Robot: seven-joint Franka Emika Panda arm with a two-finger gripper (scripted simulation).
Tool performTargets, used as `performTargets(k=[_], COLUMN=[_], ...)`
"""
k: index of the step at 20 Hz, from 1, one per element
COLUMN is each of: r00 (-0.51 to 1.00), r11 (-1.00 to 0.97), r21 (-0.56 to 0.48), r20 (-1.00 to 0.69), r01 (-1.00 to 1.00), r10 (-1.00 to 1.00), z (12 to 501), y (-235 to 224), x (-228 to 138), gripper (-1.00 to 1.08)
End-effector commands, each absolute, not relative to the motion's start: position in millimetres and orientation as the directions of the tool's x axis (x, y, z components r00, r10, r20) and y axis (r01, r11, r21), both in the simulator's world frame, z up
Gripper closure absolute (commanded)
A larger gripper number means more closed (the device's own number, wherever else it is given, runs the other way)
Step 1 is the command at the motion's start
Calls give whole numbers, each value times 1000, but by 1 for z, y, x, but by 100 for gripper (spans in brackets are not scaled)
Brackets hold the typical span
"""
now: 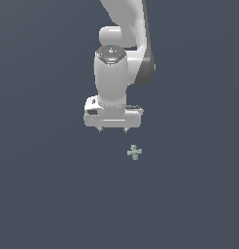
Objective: Pick up the object and move it to a goal position.
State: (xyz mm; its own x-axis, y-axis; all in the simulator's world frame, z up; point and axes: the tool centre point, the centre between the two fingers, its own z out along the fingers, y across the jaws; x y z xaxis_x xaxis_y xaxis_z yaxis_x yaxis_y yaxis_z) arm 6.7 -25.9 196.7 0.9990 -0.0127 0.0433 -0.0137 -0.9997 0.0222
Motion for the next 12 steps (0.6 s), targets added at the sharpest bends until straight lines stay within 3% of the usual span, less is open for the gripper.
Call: performTargets(k=[1,12], r00=[999,997], r11=[-1000,-999], r21=[22,-3], r20=[43,57], r01=[-14,42], r10=[-13,42], z=[197,199], y=[-26,8], x=[7,11], gripper=[-92,-92])
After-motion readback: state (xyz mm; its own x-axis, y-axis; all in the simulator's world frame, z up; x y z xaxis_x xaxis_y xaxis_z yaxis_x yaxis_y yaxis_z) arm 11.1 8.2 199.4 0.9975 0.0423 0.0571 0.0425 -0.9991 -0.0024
